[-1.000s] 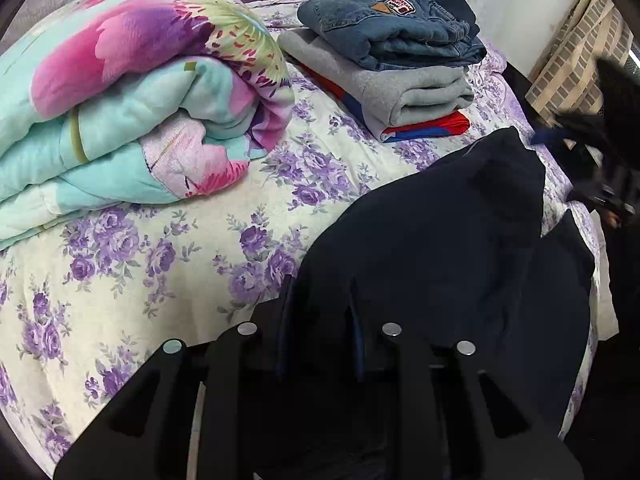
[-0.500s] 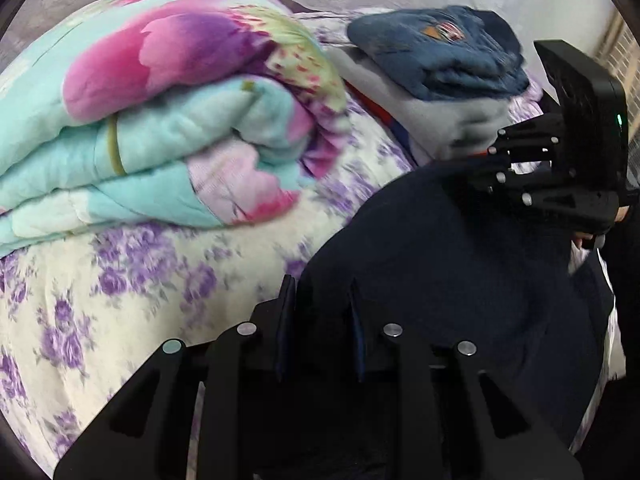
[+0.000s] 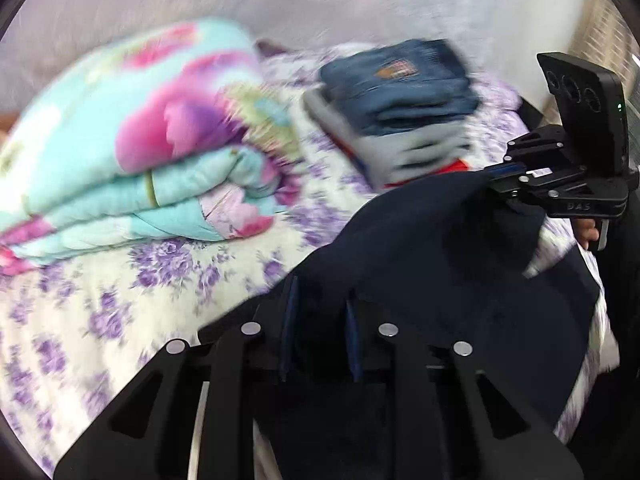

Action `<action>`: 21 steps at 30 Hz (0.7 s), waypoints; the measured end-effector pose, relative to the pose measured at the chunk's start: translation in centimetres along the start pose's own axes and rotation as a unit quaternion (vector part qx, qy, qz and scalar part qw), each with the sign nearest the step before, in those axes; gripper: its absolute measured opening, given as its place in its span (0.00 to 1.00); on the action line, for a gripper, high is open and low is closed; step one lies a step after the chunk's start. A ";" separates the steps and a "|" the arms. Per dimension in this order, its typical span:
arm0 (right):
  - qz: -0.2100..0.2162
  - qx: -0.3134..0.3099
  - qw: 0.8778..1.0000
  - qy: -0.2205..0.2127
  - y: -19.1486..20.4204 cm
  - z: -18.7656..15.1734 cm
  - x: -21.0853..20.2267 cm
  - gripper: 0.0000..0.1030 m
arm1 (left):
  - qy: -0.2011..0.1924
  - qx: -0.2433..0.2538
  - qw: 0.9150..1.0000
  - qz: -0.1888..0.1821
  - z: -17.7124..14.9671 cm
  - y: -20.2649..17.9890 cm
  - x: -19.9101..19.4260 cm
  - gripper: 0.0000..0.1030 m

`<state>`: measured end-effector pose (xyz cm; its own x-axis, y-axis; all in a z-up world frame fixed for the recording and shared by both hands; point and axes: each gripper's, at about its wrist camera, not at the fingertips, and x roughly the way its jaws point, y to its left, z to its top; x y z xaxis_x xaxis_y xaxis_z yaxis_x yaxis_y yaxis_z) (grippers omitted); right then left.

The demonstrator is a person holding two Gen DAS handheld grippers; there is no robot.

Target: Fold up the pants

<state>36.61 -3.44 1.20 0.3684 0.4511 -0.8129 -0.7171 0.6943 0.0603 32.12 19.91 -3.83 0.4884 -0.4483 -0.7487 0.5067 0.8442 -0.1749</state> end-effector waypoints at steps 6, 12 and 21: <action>0.019 -0.016 1.000 -0.002 9.6 -6.2 -6.0 0.08 | -0.037 0.033 0.999 -0.021 -6.7 -5.1 -8.1 0.09; 0.043 0.005 0.997 0.060 17.2 -13.3 -3.7 0.08 | -0.054 0.005 0.998 -0.029 -15.8 -9.2 -10.2 0.09; 0.039 0.062 0.992 0.100 18.8 -17.7 3.6 0.08 | 0.017 -0.067 0.997 -0.026 -22.6 -7.4 -6.5 0.05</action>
<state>13.99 1.32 -10.87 0.1818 0.3941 -0.9009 -0.6557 0.7314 0.1877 9.14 23.25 -12.16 0.4388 -0.4840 -0.7571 0.4304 0.8528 -0.2957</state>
